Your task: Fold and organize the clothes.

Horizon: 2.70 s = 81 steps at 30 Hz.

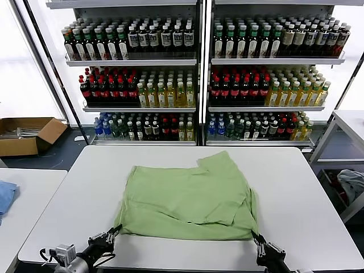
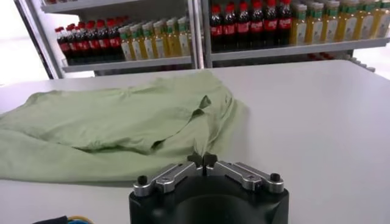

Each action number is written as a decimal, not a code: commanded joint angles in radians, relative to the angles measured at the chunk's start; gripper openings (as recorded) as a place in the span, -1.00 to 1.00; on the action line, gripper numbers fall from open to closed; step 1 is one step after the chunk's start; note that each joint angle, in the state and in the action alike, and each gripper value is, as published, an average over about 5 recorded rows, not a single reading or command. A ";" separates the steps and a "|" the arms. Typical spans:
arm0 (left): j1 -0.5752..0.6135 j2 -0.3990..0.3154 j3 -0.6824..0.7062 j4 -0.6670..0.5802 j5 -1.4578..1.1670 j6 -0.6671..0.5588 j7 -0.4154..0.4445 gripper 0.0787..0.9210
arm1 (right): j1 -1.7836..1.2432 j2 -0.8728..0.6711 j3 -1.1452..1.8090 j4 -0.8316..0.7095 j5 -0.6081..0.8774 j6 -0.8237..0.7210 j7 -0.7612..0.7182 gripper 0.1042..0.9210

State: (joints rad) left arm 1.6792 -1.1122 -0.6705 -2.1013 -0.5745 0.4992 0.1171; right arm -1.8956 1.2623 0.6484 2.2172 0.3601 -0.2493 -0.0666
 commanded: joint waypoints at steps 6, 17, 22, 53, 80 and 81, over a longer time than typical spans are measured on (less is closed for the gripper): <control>0.277 -0.066 -0.093 -0.209 0.007 0.075 -0.035 -0.85 | -0.176 0.022 0.044 0.103 -0.071 -0.015 0.002 -0.87; 0.152 -0.004 -0.190 -0.245 -0.003 0.077 -0.036 -0.11 | 0.015 -0.083 0.229 0.114 0.216 -0.004 -0.003 -0.12; -0.055 0.081 -0.130 -0.136 -0.027 0.078 -0.019 0.24 | 0.328 -0.249 0.171 -0.040 0.279 -0.079 -0.048 0.24; -0.851 0.216 0.459 0.632 -0.113 0.057 -0.010 0.77 | 1.339 -0.149 -0.511 -1.051 0.166 -0.173 -0.171 0.76; -0.883 0.154 0.521 0.665 -0.026 0.075 -0.029 0.36 | 1.321 -0.083 -0.533 -1.129 0.130 -0.171 -0.184 0.01; -0.880 0.154 0.520 0.664 -0.027 0.073 -0.028 0.30 | 1.317 -0.083 -0.532 -1.125 0.130 -0.170 -0.184 -0.06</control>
State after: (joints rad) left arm 0.7963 -0.9521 -0.1672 -1.4468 -0.6334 0.5678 0.0858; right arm -0.5871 1.1667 0.1311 1.1244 0.4995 -0.4133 -0.2502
